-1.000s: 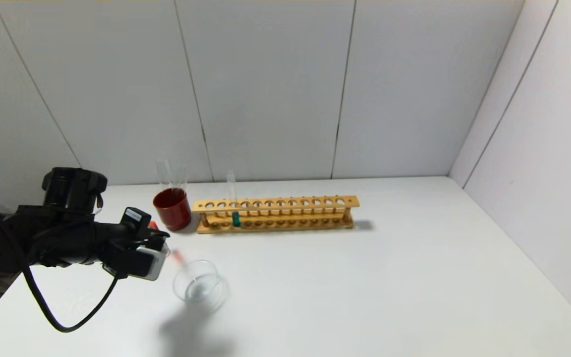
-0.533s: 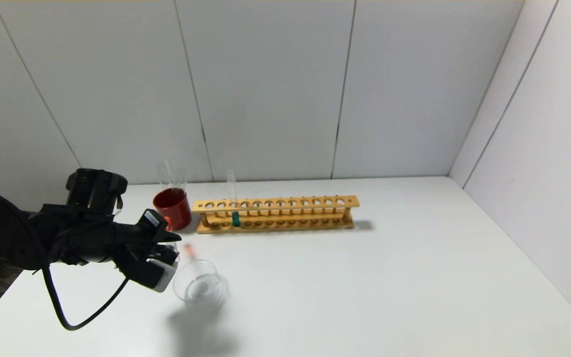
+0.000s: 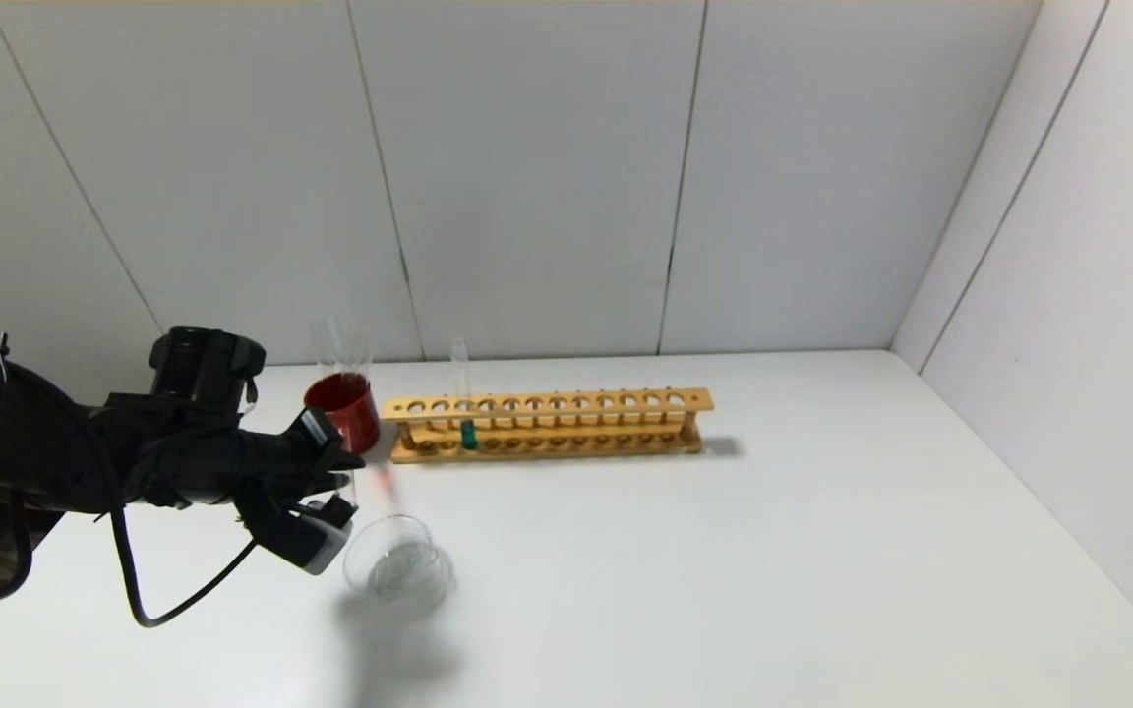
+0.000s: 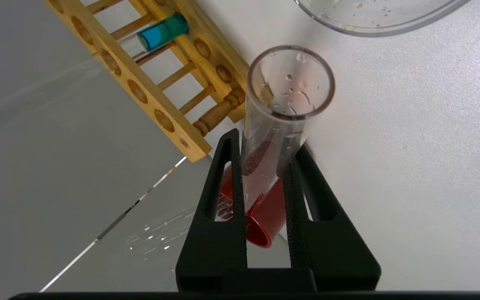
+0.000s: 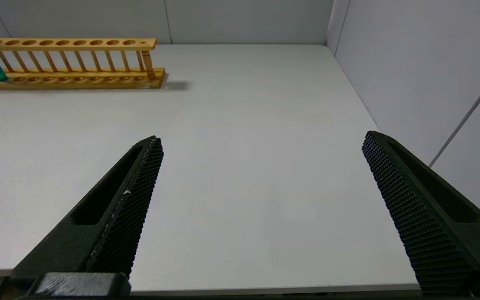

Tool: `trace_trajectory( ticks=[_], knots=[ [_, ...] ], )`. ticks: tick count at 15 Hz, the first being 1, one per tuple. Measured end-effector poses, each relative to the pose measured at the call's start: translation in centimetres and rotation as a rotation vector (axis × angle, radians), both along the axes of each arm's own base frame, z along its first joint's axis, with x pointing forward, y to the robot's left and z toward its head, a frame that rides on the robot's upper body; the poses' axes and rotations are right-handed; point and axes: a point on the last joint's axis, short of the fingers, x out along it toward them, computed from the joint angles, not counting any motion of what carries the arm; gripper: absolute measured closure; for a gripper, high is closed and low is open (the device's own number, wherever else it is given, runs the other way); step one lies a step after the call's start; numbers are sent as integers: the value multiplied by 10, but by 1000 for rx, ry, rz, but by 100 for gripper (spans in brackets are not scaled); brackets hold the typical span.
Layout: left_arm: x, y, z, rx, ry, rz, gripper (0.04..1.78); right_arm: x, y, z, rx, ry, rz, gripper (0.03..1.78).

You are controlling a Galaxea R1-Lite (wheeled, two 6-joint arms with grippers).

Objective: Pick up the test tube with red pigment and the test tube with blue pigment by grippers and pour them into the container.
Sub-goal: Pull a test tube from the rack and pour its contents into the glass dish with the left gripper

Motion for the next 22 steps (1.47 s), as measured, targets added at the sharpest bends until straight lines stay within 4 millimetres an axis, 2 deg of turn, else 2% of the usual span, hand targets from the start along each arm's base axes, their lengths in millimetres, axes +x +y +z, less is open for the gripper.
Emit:
trace_trajectory(
  ticks=[8, 22],
  knots=[
    [0, -17, -2, 70, -18, -54, 150, 0, 0, 0, 0, 0, 0, 6],
    [-3, -23, 4, 186, -86, -94, 150, 0, 0, 0, 0, 0, 1, 6]
  ],
)
